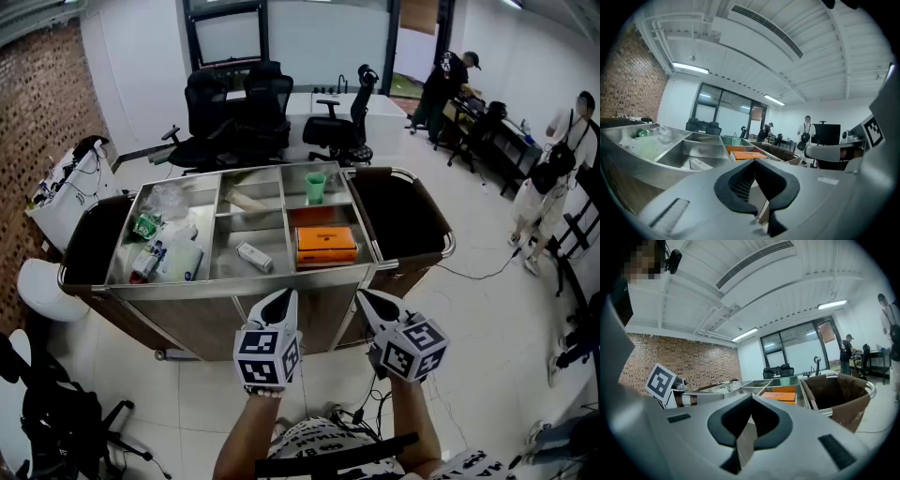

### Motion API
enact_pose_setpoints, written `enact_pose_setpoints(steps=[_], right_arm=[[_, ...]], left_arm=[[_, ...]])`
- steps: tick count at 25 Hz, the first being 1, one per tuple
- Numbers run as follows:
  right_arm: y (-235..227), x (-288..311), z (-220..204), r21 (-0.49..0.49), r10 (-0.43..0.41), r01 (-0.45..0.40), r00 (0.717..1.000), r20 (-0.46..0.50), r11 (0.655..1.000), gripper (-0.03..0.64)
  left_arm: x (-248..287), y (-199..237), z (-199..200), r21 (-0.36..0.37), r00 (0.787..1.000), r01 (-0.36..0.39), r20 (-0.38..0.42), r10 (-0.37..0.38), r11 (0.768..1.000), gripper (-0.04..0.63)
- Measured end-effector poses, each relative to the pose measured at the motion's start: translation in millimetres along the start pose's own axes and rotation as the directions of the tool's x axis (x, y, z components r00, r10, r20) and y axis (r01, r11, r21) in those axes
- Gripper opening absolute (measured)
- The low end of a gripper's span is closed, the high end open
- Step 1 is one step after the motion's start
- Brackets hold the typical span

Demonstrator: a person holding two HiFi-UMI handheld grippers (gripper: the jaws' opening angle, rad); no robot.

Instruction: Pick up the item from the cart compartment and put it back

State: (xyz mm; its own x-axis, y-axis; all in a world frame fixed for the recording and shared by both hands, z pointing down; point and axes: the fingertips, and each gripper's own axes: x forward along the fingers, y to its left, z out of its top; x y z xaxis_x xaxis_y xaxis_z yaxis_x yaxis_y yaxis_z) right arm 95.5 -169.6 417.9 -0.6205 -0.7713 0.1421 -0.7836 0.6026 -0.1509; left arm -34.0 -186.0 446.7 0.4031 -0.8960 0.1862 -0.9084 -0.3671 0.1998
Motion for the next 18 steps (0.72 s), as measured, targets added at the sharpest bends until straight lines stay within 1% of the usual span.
enact_pose_setpoints(steps=[5,15,16,18], right_arm=[[0,3,-3,-0.009,0.001,-0.001,1.000,0.003,1.000,0.000],[-5,7,3,-0.022,0.016,-0.015,1.000,0.013,1.000,0.003],[-8,8,6,-0.031,0.020,-0.019,1.000,0.014,0.999,0.025],[-14,12,15,-0.052,0.027,-0.026,0.999,0.018,0.998,0.028]], left_arm=[[3,2,-4,-0.001,1.000,0.005,-0.005,-0.005,1.000,0.002],[7,5,0,0.000,1.000,0.001,0.002,-0.001,1.000,0.002],[8,5,2,0.001,1.000,0.001,0.003,-0.001,1.000,0.002],[9,7,5,0.005,1.000,0.000,0.007,0.000,1.000,0.002]])
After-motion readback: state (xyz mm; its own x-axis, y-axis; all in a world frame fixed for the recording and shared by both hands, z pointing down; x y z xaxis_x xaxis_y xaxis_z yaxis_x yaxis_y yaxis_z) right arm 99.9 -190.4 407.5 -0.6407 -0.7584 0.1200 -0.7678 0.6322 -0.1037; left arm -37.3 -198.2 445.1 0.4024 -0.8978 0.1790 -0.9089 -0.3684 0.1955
